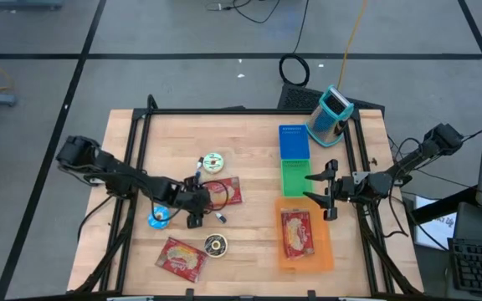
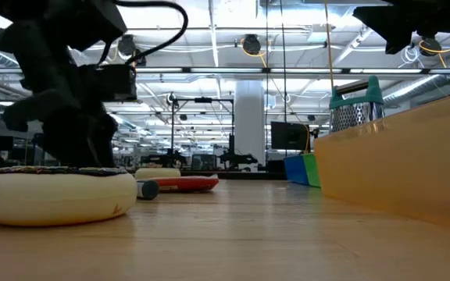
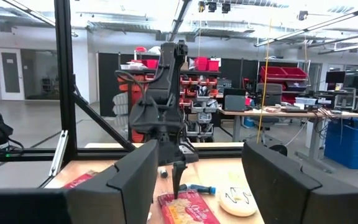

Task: Pick & Place Food Item
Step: Put the top red popcorn bag into the orange bin

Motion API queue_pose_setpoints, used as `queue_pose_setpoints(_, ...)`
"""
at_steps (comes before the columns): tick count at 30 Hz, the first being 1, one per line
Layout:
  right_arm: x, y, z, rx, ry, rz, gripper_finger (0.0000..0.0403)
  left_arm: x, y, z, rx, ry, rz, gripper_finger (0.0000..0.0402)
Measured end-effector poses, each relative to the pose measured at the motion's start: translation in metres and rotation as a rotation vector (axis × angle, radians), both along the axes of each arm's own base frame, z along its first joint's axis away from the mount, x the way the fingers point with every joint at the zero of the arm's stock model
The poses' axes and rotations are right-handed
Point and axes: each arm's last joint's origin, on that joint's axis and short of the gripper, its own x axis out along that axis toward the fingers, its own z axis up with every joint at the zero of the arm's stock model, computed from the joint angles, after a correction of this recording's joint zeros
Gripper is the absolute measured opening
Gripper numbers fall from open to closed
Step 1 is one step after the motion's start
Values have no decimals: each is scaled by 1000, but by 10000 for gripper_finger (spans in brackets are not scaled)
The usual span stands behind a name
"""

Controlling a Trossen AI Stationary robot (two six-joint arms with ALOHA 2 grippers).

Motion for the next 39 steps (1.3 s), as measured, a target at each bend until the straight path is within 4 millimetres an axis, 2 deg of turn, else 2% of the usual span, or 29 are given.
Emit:
queue_pose_setpoints(6,1,0,-3,-17,26,0,218,4,0,-13,0,35,43,265)
queue_pose_setpoints(9,1,1,-4,-22,35,0,215,4,-1,-16,-2,48,41,248)
queue_pose_setpoints(13,1,1,-4,-14,36,2,216,4,-1,-17,-5,51,41,190)
queue_pose_setpoints(21,1,1,-5,-18,44,3,211,4,1,-17,-45,54,83,32)
queue_pose_setpoints(23,1,1,-5,-20,48,3,210,4,2,-16,-65,51,95,11)
queue_pose_setpoints(25,1,1,-5,-20,48,3,211,5,3,-13,-76,43,99,11)
queue_pose_setpoints(30,1,1,-5,-20,48,3,210,5,3,9,-78,-22,59,3)
queue_pose_setpoints(34,1,1,-5,-20,48,3,208,10,2,46,-71,-176,0,2)
queue_pose_setpoints(39,1,1,-5,-23,48,0,208,8,2,91,-70,-348,-51,2)
